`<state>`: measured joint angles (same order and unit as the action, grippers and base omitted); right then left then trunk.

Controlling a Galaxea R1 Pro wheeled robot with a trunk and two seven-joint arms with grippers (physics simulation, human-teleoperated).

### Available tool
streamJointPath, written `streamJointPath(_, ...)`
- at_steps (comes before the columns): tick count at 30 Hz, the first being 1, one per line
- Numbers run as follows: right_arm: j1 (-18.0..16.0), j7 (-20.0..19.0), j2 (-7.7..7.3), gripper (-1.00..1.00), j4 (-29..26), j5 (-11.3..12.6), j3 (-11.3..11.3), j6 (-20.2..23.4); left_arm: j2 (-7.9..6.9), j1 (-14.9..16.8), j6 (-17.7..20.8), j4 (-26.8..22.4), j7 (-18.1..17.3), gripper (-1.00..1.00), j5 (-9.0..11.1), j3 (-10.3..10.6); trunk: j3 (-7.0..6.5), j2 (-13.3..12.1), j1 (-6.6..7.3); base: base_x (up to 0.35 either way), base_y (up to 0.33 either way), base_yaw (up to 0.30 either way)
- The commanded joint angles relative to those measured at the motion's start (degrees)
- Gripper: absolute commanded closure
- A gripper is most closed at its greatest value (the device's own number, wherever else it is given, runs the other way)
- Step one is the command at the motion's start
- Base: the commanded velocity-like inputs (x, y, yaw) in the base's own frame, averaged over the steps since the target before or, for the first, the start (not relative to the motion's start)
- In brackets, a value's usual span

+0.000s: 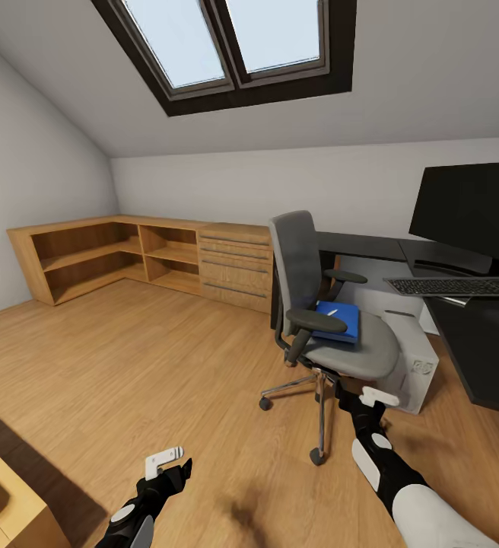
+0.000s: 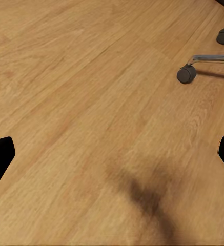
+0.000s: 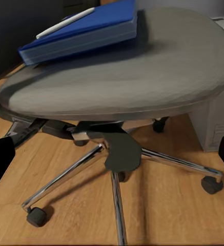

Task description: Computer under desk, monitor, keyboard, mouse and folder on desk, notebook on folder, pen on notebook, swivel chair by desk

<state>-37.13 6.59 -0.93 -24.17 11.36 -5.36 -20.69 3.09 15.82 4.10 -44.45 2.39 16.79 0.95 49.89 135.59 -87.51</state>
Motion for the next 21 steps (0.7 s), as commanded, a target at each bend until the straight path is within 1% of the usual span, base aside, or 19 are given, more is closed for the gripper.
streamJointPath(1, -0.04, 0.07, 0.15, -1.00, 0.04, 0.50, 0.08, -0.23, -0.04, 0.00, 0.29, -0.12, 0.25, -1.00, 0.53, 0.10, 0.03, 0.03, 0.01, 0.000, 0.000, -0.175)
streamJointPath(6, -0.04, 0.38, 0.56, -1.00, 0.01, 0.50, 0.03, -0.22, -0.03, 0.00, 0.29, -0.15, 0.25, -1.00, 0.52, 0.10, -0.11, 0.03, 0.01, 0.000, 0.000, -0.218)
streamJointPath(21, -0.04, 0.52, 0.67, -1.00, 0.00, 0.51, -0.08, -0.23, -0.05, 0.00, 0.28, -0.16, 0.25, -1.00, 0.52, 0.08, -0.26, 0.03, 0.01, 0.000, 0.000, -0.273)
